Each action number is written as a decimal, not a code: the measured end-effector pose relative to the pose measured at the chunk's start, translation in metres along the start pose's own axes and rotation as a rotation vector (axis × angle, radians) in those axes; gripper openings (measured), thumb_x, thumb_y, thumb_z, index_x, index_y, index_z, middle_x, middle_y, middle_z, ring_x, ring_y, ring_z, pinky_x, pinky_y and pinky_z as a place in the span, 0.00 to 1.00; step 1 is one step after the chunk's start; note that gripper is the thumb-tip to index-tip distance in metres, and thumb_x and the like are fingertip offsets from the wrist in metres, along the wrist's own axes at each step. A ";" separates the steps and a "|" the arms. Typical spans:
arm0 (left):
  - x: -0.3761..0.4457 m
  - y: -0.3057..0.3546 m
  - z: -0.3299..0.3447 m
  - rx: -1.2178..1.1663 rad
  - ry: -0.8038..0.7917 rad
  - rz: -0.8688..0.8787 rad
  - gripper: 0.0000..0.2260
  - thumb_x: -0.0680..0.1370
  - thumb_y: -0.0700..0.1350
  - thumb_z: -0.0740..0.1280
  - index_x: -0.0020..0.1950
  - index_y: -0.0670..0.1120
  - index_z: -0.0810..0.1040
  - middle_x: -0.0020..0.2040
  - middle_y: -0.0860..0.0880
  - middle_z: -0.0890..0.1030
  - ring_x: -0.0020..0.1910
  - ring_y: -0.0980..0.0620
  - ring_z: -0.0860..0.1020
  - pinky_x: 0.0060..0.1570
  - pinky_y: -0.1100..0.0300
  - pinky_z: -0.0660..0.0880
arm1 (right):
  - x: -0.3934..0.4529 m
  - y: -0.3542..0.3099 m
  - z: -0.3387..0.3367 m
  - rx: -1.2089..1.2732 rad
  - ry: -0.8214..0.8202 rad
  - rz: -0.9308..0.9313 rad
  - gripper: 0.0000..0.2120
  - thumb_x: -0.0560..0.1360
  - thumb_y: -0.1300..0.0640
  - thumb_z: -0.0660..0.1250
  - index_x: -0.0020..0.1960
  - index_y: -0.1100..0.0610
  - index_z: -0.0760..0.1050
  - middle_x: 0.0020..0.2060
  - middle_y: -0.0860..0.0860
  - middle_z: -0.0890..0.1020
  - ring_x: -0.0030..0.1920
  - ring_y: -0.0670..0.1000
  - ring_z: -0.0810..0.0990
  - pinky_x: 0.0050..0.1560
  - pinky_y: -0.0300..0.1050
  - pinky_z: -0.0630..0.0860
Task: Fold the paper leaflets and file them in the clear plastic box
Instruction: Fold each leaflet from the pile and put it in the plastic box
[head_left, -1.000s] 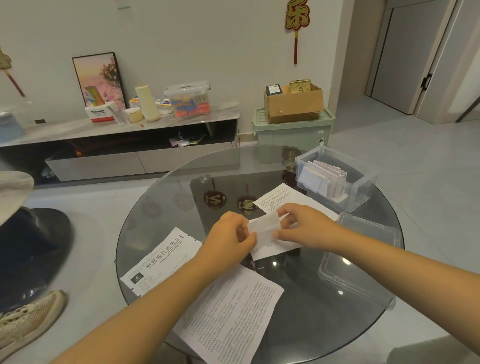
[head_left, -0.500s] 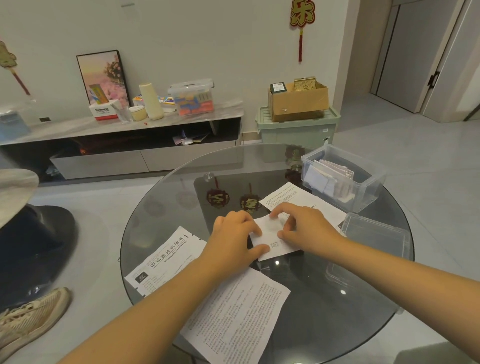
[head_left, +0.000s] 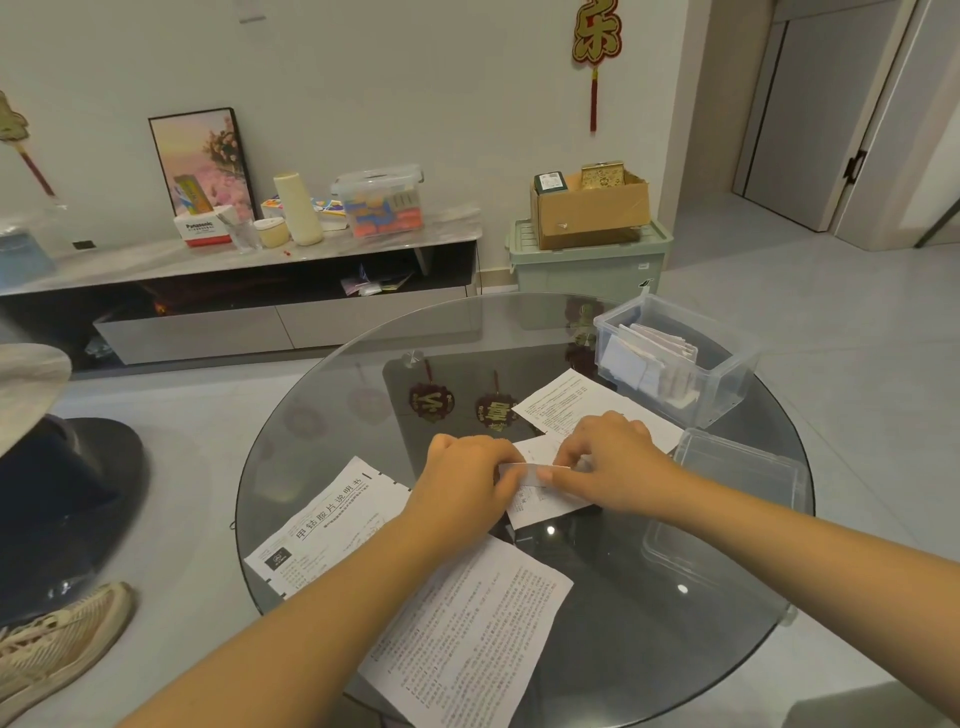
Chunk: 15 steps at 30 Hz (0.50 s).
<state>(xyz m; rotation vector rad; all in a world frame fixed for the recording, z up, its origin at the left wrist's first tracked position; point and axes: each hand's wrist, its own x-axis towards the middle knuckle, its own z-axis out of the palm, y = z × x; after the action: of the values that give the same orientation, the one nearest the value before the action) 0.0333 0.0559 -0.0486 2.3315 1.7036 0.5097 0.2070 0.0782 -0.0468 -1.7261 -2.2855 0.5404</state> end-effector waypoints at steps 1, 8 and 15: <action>0.000 0.000 0.002 -0.032 0.005 -0.033 0.10 0.81 0.50 0.59 0.58 0.54 0.77 0.49 0.56 0.77 0.52 0.55 0.67 0.60 0.58 0.64 | 0.000 0.000 0.001 -0.008 0.005 0.009 0.16 0.74 0.39 0.62 0.46 0.50 0.80 0.44 0.47 0.79 0.51 0.49 0.71 0.53 0.46 0.64; 0.009 -0.001 0.006 -0.101 -0.045 -0.165 0.16 0.78 0.50 0.66 0.65 0.54 0.69 0.48 0.57 0.71 0.53 0.51 0.72 0.63 0.54 0.66 | 0.005 -0.001 0.006 -0.050 0.087 0.042 0.10 0.73 0.44 0.66 0.50 0.47 0.73 0.48 0.47 0.75 0.50 0.48 0.66 0.50 0.43 0.61; 0.017 -0.003 0.003 -0.053 -0.130 -0.178 0.13 0.77 0.51 0.67 0.61 0.56 0.75 0.58 0.53 0.71 0.58 0.52 0.70 0.66 0.54 0.60 | 0.008 -0.003 0.007 -0.067 0.037 0.009 0.15 0.75 0.46 0.66 0.62 0.44 0.74 0.60 0.48 0.73 0.61 0.50 0.65 0.59 0.45 0.61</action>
<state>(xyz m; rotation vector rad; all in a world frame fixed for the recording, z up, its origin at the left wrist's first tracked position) 0.0362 0.0732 -0.0504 2.1017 1.7911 0.3573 0.1995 0.0846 -0.0523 -1.7629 -2.2958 0.4354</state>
